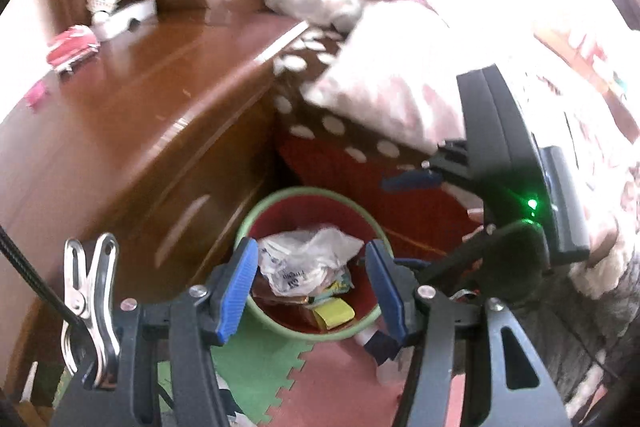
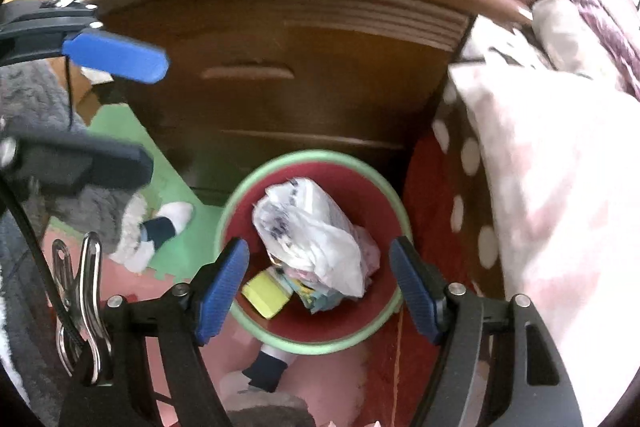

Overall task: Collect trash
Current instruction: 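Move both open tools back up to the bedside table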

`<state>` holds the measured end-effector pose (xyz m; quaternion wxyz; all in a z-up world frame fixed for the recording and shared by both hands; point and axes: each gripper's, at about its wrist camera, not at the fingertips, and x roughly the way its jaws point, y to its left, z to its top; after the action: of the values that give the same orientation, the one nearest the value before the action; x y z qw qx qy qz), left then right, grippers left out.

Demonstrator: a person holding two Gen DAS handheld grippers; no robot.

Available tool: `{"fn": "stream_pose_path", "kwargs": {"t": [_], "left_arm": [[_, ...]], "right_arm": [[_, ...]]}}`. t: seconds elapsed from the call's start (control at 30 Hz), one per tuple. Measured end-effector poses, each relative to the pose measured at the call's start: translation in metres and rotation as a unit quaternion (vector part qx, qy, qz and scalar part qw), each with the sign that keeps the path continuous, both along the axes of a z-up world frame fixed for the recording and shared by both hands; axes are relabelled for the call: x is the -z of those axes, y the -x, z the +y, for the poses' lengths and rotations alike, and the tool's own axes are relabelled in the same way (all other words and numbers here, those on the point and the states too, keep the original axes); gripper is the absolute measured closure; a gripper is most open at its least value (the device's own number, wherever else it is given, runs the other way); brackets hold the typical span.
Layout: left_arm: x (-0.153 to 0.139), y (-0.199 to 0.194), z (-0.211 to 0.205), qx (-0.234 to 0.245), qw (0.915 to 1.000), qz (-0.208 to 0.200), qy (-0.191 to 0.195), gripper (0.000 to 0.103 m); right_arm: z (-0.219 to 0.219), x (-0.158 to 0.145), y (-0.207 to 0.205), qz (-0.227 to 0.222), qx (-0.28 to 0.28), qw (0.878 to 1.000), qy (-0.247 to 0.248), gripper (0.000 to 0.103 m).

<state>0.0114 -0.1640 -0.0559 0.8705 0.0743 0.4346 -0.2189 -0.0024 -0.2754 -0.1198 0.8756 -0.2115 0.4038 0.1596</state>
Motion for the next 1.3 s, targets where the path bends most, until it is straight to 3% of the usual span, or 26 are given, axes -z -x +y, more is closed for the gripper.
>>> {"fn": "stream_pose_path", "kwargs": {"t": [0.23,0.63,1.0,1.3], "left_arm": [[-0.018,-0.001,0.026,-0.055,0.9981,-0.016,0.024,0.044],[-0.066,-0.002,0.06,-0.097,0.9905,-0.072,0.066,0.043],[-0.098,-0.026,0.105,-0.146,0.9768,-0.124,0.096,0.042],[-0.104,-0.045,0.134,-0.193,0.9648,-0.149,0.1,0.042]], "right_arm": [[0.008,-0.029,0.003,-0.018,-0.019,0.999,-0.044,0.028],[0.022,-0.087,-0.006,-0.085,-0.049,0.989,-0.109,0.028],[0.019,-0.131,-0.036,-0.14,-0.033,0.955,-0.26,0.028],[0.049,-0.155,-0.061,-0.168,-0.036,0.938,-0.299,0.028]]}}
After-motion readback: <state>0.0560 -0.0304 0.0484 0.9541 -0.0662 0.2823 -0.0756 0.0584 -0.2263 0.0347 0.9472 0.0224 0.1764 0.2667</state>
